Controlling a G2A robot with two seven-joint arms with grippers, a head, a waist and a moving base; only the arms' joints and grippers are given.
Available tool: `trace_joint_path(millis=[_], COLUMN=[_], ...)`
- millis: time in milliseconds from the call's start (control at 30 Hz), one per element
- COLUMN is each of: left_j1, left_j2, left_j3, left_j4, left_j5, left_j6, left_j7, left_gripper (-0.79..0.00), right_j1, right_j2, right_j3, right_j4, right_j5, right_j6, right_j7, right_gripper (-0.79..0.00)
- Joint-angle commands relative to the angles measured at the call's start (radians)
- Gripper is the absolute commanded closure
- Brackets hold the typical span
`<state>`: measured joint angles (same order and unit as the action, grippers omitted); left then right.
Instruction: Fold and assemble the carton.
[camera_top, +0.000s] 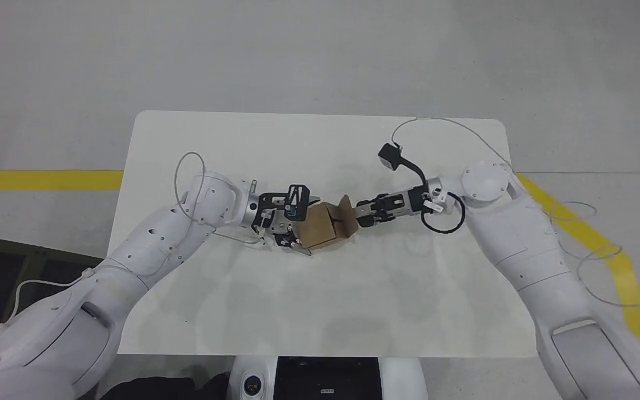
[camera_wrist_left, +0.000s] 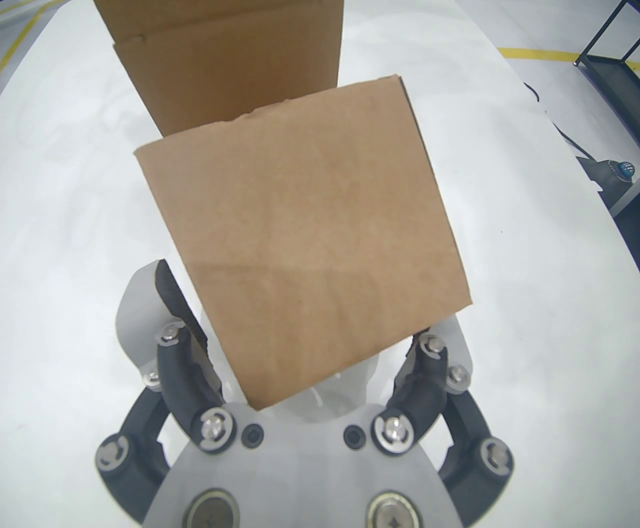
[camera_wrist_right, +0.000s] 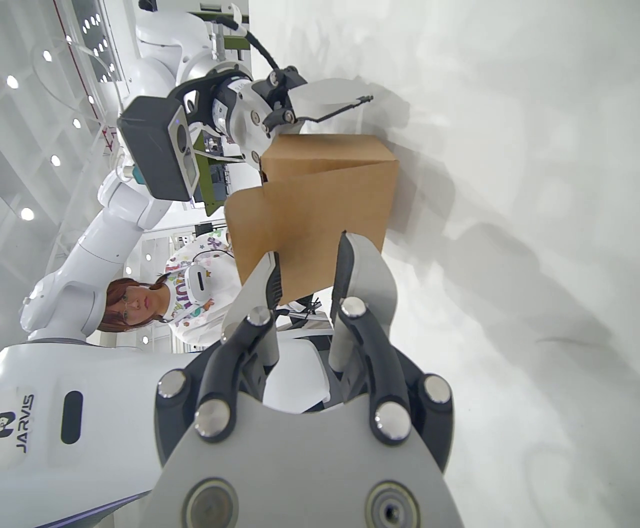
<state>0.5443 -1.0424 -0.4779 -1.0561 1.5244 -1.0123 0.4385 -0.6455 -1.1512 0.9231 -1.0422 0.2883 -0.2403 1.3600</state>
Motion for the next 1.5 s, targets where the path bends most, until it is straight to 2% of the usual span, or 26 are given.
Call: trace_joint_path(millis=[0,400,900,1467], left_j1=[0.000,-0.006,-0.017,-0.030], left_j2=[0.000,-0.002,-0.001,-0.004], left_j3=[0.002,0.011,0.028,0.050], left_j4=[-0.003,-0.002,-0.001,0.001], left_j5=[0.000,-0.006,-0.020,-0.039], left_j6=[0.000,0.000,0.000,0.000], left_j7=[-0.001,-0.010,-0.012,-0.024], left_gripper=[-0.785,-0.785,-0.785,-0.785], right_j1=[-0.006,-0.032,-0.047,0.012], right_j2=[0.005,0.017,0.031,0.005], right_j3=[0.012,0.043,0.088,-0.015], right_j4=[-0.006,-0.020,-0.010,-0.088], right_j5=[0.004,0.034,0.079,-0.021], right_j6=[0.000,0.004,-0.006,0.012], right_j7=[0.005,0.020,0.024,0.011], right_gripper=[-0.206,-0.243,-0.237,-0.243])
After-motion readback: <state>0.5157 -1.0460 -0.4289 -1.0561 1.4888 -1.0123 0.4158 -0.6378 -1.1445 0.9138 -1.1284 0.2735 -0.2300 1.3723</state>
